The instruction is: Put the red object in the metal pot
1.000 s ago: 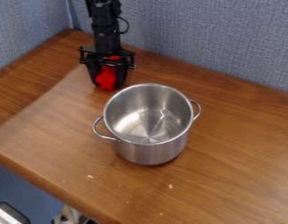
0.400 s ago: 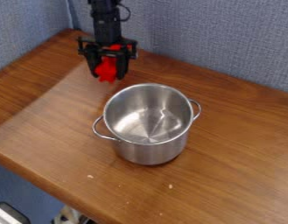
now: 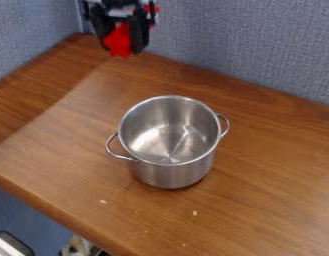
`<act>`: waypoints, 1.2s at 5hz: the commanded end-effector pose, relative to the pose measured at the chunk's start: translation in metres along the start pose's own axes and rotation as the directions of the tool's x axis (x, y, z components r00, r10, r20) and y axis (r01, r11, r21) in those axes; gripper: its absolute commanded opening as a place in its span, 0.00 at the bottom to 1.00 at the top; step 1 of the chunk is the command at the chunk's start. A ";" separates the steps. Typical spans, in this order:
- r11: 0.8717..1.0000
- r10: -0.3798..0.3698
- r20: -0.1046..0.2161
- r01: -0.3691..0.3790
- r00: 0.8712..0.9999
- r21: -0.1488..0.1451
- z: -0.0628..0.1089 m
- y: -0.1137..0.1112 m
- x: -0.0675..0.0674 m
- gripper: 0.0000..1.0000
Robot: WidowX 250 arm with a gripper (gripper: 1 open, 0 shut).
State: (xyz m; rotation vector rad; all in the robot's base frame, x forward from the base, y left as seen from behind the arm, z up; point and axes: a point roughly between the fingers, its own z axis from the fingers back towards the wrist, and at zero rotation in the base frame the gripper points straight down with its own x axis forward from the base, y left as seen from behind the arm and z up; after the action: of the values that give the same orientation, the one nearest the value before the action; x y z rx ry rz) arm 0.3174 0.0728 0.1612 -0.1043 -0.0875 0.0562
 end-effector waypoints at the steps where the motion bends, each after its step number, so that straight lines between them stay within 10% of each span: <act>1: 0.992 -0.113 0.038 0.115 0.993 -0.043 0.042 -0.047 -0.043 0.00; 3: 0.949 -0.315 -0.045 0.313 0.948 -0.048 0.032 -0.102 -0.122 0.00; 6: 0.904 -0.425 -0.117 0.428 0.897 -0.006 -0.039 -0.084 -0.121 0.00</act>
State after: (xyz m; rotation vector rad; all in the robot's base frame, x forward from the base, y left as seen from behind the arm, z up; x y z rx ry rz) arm 0.2032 -0.0249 0.1178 -0.0730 0.0287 -0.3913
